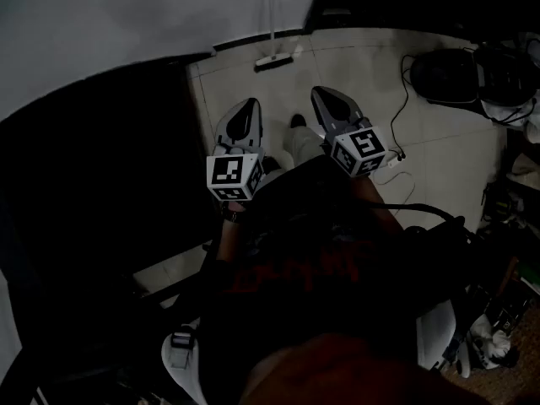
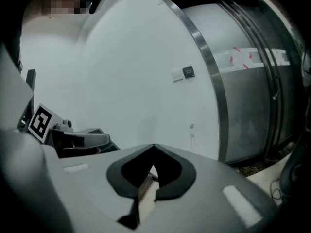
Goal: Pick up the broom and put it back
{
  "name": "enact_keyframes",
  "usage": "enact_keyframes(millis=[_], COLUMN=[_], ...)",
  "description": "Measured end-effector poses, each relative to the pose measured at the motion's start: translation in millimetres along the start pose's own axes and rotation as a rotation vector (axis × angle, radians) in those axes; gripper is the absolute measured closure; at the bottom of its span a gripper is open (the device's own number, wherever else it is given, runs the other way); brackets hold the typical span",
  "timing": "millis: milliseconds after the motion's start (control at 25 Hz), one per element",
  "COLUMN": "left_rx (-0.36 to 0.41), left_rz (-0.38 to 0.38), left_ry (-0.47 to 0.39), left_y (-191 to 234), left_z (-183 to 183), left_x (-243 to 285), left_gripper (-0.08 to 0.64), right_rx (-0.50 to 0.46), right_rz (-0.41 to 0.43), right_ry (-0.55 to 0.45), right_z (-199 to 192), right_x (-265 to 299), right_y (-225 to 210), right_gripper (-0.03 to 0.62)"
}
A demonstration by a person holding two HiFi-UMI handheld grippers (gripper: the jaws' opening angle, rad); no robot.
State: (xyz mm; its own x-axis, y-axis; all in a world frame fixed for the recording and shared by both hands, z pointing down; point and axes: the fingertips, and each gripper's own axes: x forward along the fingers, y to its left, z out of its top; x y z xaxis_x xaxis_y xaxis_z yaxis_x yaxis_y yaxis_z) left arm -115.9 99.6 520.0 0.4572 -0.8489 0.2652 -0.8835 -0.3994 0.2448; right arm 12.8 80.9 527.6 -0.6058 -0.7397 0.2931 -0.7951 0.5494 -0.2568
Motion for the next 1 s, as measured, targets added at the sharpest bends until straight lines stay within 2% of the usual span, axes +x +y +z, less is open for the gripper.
enact_keyframes(millis=[120,200,240,280,320,400,480,560,600,760,880,1000], left_rx=[-0.006,-0.016,-0.017,-0.015,-0.013,-0.009,-0.021,-0.034,-0.032,-0.032,-0.049,-0.063], left_rz=[0.015,0.035,0.045,0.055,0.069,0.117,0.203,0.279,0.302,0.386,0.445,0.483], left_ry=[0.02,0.032,0.036,0.044,0.055,0.082,0.102,0.124,0.137,0.178,0.184,0.179], left_y=[22,34,38,41,46,64,86,102,106,128,146,165], left_z=[-22,-23,-15,-4,9,35,55,65,66,68,73,79], left_x=[27,56,74,94,115,153,177,194,202,203,193,183], left_gripper=[0.554,0.554,0.554,0.554,0.554,0.554,0.554,0.552,0.552,0.552,0.552,0.552], right_rx=[-0.018,-0.008,-0.005,-0.01,-0.022,-0.066,-0.158,-0.25,-0.259,-0.226,-0.2,-0.19], right_rz=[0.004,0.007,0.01,0.016,0.019,0.018,0.014,0.009,0.005,-0.008,-0.025,-0.059], right_ry=[0.058,0.092,0.107,0.13,0.161,0.233,0.298,0.356,0.382,0.471,0.532,0.557], right_z=[-28,-37,-35,-31,-28,-31,-46,-63,-70,-88,-97,-101], right_x=[40,73,92,113,137,193,250,299,323,415,475,525], right_y=[-20,-50,-70,-92,-116,-163,-203,-241,-262,-315,-334,-342], right_gripper=[0.591,0.591,0.564,0.5,0.484,0.472,0.471,0.471,0.469,0.422,0.4,0.411])
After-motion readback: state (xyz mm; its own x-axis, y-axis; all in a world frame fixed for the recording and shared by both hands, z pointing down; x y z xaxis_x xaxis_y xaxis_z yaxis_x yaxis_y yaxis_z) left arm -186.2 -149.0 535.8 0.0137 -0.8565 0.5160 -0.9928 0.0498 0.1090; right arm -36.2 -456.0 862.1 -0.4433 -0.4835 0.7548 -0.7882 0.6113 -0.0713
